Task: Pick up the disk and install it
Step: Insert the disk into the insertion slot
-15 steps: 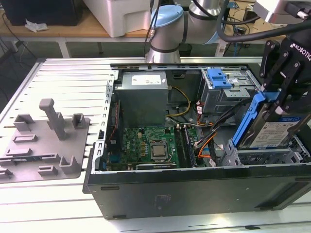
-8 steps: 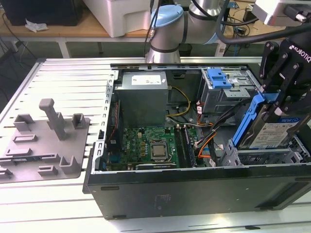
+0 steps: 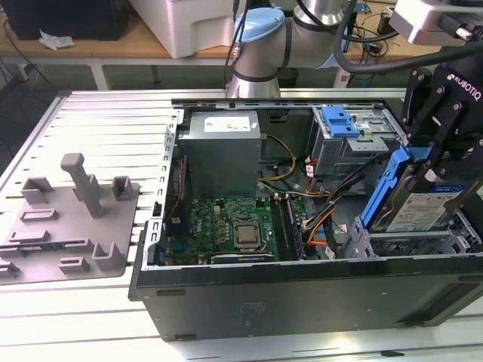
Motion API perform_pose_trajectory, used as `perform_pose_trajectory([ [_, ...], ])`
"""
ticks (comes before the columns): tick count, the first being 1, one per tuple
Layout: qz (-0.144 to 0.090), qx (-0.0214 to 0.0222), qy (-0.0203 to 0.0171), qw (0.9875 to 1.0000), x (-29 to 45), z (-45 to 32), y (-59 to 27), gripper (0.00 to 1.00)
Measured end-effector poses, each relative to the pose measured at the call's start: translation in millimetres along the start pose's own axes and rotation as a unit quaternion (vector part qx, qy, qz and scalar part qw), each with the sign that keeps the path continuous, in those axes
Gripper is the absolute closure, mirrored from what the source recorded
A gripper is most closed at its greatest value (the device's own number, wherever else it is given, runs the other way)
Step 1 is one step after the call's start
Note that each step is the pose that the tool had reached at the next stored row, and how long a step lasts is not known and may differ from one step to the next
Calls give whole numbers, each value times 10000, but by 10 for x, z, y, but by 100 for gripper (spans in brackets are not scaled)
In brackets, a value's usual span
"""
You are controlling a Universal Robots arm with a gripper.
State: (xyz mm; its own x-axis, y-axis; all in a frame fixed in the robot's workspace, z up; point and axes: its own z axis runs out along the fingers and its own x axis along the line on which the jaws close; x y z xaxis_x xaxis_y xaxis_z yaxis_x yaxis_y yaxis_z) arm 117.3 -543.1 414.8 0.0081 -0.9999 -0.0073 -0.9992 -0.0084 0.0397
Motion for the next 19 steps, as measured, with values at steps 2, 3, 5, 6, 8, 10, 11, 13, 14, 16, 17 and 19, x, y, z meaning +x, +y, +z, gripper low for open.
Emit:
perform_pose_trajectory([
  [2, 0, 0, 0, 10000, 0, 6, 0, 63],
  [3, 0, 0, 0, 10000, 0, 9, 0, 63],
  [5, 0, 0, 0, 10000, 0, 16, -1, 63],
  [6, 0, 0, 0, 10000, 0, 19, -1, 63],
  [8, 0, 0, 0, 10000, 0, 27, -1, 63],
  [10, 0, 0, 0, 10000, 0, 34, -1, 63],
  [11, 0, 0, 1, 10000, 0, 38, -1, 63],
  [13, 0, 0, 1, 10000, 1, 39, -1, 63],
  [14, 0, 0, 0, 10000, 0, 40, -1, 63],
  [16, 0, 0, 0, 10000, 0, 40, -2, 63],
  [17, 0, 0, 0, 10000, 0, 41, -2, 63],
  [19, 0, 0, 0, 10000, 0, 41, -2, 63],
])
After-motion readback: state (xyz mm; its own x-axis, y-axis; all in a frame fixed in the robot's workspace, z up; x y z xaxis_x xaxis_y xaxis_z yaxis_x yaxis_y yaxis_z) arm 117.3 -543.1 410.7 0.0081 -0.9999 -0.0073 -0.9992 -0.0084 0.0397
